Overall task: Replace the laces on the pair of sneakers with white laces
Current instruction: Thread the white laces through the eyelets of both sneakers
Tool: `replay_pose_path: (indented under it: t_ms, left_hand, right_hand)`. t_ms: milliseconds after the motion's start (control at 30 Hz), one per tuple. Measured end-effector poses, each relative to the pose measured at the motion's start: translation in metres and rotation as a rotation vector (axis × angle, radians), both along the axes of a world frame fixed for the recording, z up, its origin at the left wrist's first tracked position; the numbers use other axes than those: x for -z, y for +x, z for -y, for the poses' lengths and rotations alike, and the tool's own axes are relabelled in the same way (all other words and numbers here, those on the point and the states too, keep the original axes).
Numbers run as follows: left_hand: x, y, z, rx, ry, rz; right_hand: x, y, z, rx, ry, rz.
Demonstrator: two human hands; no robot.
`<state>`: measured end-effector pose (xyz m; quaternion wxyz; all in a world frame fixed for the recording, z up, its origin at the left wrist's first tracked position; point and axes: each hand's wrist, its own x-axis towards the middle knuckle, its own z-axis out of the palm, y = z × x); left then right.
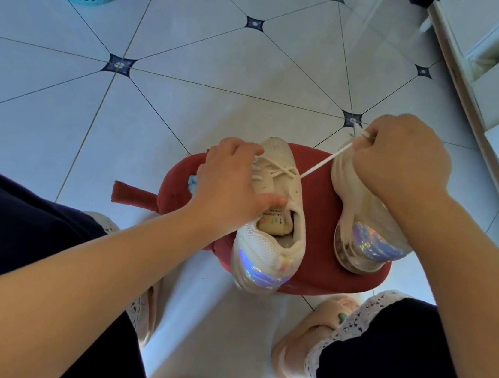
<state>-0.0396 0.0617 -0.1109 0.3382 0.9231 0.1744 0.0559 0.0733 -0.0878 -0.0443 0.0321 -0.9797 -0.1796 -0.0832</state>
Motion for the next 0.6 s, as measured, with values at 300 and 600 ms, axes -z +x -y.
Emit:
replay_pose_path:
  t_ms: [300, 600]
  left_hand:
    - [0.003, 0.0, 0.006, -0.088, -0.119, 0.017]
    - [0.009, 0.015, -0.013, -0.387, -0.622, 0.031]
  right_hand:
    - [0.003, -0.008, -0.006, -0.178, -0.239, -0.307]
    - [0.021, -0.015, -0.011, -0.158, -0.092, -0.351]
